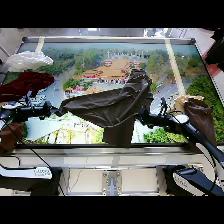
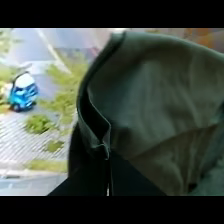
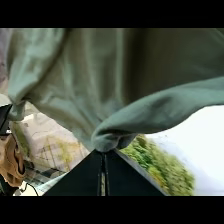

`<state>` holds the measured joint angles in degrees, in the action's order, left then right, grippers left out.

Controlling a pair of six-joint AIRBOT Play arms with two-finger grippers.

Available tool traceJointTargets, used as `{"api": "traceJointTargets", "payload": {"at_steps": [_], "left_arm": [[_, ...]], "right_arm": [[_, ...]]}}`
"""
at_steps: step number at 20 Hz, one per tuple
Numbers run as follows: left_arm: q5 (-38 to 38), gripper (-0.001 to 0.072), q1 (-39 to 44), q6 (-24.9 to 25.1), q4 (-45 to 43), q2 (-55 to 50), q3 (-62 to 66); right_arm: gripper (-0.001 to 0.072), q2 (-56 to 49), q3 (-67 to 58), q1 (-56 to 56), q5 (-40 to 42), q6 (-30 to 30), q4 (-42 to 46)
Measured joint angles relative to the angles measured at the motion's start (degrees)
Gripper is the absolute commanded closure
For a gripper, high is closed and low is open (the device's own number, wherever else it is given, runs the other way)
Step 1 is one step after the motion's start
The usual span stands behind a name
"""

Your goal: Fold the shirts.

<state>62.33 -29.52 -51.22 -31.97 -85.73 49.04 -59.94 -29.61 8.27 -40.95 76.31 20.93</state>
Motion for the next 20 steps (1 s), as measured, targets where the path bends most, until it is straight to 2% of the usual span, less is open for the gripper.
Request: {"api": "traceJointTargets", "payload": {"at_steps": [3, 6, 11, 14, 20], "left_arm": [[3.1, 0.0698, -2.0, 2.8, 9.0, 7.7, 0.0], [5.5, 0.0699, -8.0, 4.1, 18.7, 20.3, 0.4], [6.4, 0.0700, -24.4, 0.2, 26.9, 41.6, 8.1], [6.3, 0.0700, -29.2, -2.9, 26.2, 46.6, 18.4], [6.4, 0.0701, -29.6, -10.7, 11.0, 44.3, 40.4]], "right_arm": [[0.0694, 4.1, -5.9, 0.0, -1.7, -0.8, 4.7], [0.0695, 12.8, -13.4, -0.1, -4.2, -0.8, 11.0], [0.0697, 28.1, -30.4, -0.1, -5.9, 3.6, 25.0], [0.0697, 32.1, -41.9, -0.1, -6.3, 5.3, 33.1], [0.0698, 27.2, -56.3, -0.1, -7.0, 6.4, 46.8]]}}
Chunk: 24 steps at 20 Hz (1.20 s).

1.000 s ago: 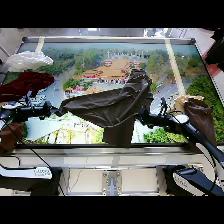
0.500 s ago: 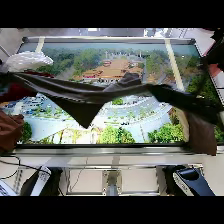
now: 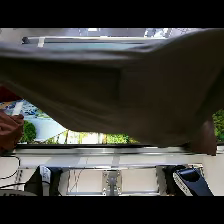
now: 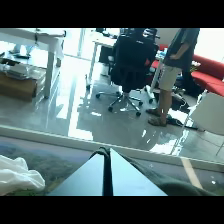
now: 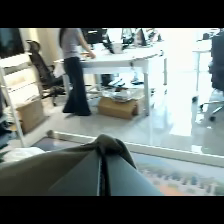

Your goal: Fold the shirts.

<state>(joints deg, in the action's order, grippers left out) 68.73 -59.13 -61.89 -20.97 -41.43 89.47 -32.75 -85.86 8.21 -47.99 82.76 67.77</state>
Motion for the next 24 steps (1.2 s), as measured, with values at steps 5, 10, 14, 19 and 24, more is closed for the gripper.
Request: {"api": "traceJointTargets", "payload": {"at_steps": [5, 10, 14, 19, 24], "left_arm": [[3.4, 0.0700, 15.6, -3.7, -13.3, -11.0, 4.5], [0.5, 0.0700, 37.9, -9.2, -38.9, -30.5, 5.4], [-8.8, 0.0699, 47.7, -11.9, -49.5, -47.5, 5.5], [-24.2, 0.0194, 52.4, -18.1, -53.5, -61.2, 5.6], [-31.3, 0.0002, 52.4, -22.2, -53.9, -60.3, 6.0]], "right_arm": [[0.0697, -15.9, -3.1, 0.0, 0.3, 0.1, 4.9], [0.0696, -36.2, -3.7, 0.0, 1.7, 0.1, 6.4], [0.0694, -52.4, -3.8, 0.0, 8.8, 0.2, 5.1], [0.0359, -66.6, -3.8, 0.0, 23.6, 0.3, -1.6], [0.0359, -69.2, -7.4, -2.0, 28.3, 0.4, -5.5]]}}
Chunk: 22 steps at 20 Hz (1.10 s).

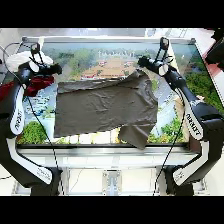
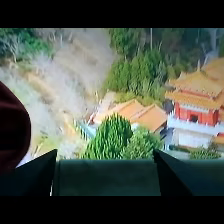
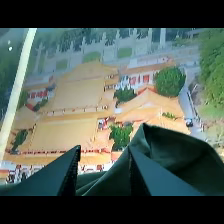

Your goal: Fold the shirts.

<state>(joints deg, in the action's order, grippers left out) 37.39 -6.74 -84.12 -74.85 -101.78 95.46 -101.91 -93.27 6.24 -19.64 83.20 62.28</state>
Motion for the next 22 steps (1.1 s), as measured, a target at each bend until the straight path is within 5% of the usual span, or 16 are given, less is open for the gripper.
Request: {"api": "traceJointTargets", "payload": {"at_steps": [6, 11, 16, 22], "left_arm": [[7.2, 0.0010, -9.1, -1.6, -0.6, 17.0, -3.8], [12.2, 0.0010, -21.1, -3.5, 0.2, 40.0, -33.1], [13.5, 0.0012, -32.1, -10.3, 11.4, 57.4, -65.2], [21.2, 0.0012, -39.6, -4.4, 24.0, 53.8, -77.4]], "right_arm": [[0.0359, 9.9, -6.3, -10.4, -25.8, -1.4, 5.7], [0.0358, 23.2, 6.8, -18.2, -40.9, -5.4, 7.1], [0.0300, 37.9, 31.5, -21.2, -35.2, -5.9, 3.8], [0.0300, 43.8, 42.2, -21.9, -28.8, -4.1, 0.1]]}}
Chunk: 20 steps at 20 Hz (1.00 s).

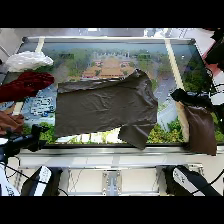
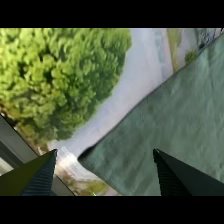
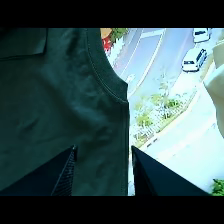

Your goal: Fold the shirts.

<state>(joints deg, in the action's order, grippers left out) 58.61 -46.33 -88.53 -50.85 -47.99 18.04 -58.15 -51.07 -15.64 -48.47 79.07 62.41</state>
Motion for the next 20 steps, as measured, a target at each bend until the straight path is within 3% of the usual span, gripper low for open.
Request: {"api": "traceJointTargets", "payload": {"at_steps": [9, 11, 20], "left_arm": [[0.1, 0.0021, -1.4, 11.1, 12.4, -10.7, -1.8], [-0.3, 0.0229, -1.4, 12.0, 12.3, -11.1, -1.9], [-1.4, 0.0250, 2.8, 13.1, 13.2, -13.6, -1.9]], "right_arm": [[0.0301, 1.0, 1.7, -0.1, 0.3, 0.4, -2.6], [0.0301, 1.0, 1.7, -0.1, 0.3, 0.4, -3.6], [0.0301, 1.0, 1.7, -0.1, 0.4, 0.4, -6.7]]}}
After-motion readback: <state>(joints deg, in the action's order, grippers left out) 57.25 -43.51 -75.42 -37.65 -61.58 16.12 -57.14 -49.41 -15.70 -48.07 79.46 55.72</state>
